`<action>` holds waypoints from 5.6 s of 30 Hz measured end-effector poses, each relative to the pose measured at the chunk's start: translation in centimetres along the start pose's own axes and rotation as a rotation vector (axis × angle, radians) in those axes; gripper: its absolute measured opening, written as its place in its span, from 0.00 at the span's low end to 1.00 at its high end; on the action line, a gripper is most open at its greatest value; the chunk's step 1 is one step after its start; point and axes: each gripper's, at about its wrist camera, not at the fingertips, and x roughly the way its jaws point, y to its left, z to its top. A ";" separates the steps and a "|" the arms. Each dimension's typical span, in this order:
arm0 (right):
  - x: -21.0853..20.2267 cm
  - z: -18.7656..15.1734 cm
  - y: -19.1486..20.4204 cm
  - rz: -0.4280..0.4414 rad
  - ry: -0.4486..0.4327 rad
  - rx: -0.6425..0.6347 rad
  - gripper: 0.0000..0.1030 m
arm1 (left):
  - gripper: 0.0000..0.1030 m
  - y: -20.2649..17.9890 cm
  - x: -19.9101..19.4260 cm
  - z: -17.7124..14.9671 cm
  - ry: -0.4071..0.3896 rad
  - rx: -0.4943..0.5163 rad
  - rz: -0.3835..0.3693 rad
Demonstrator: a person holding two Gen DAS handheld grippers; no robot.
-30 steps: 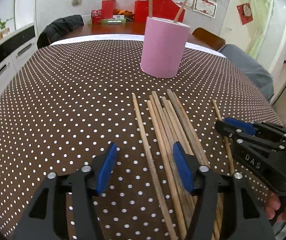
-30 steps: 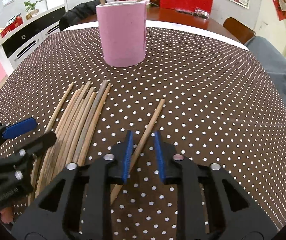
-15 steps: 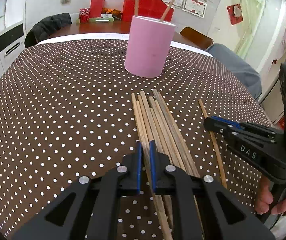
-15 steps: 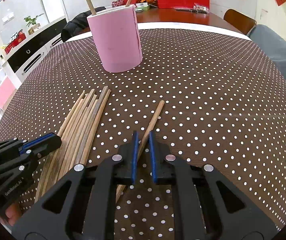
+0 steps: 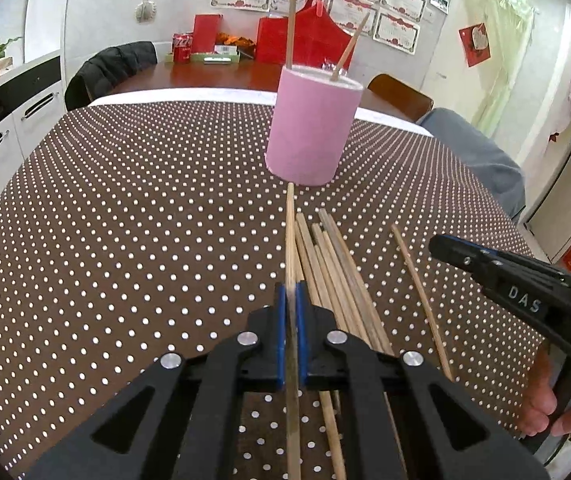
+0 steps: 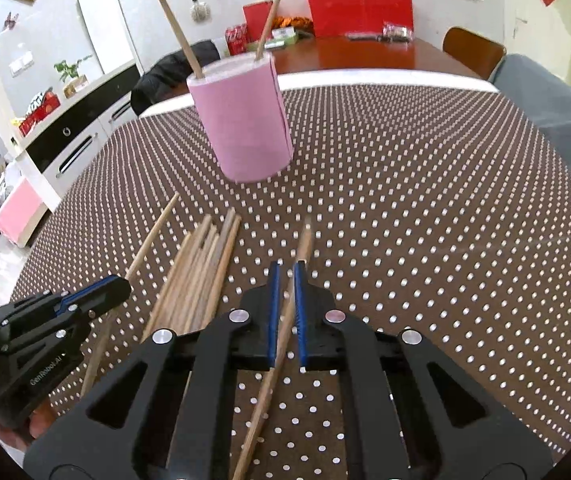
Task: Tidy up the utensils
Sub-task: 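Lift both chopsticks upright and carry them above the pink cup, then lower the chopsticks into the pink cup and open both tools, then move both open tools back down to the chopstick pile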
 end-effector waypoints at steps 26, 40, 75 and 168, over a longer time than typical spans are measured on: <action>4.3 -1.1 1.7 -0.170 0.087 -0.080 0.11 | 0.05 -0.3 -1.4 0.0 -0.072 0.034 0.049; -0.2 1.8 1.1 -0.074 -0.077 0.025 0.06 | 0.05 -0.2 -2.1 2.2 -0.152 -0.003 -0.026; -10.4 16.2 4.2 -0.026 -0.565 0.012 0.06 | 0.06 -6.6 -8.8 15.8 -0.638 0.047 0.121; -4.3 4.2 4.1 -0.112 -0.136 -0.063 0.85 | 0.68 -1.8 -9.3 3.4 -0.483 0.116 0.192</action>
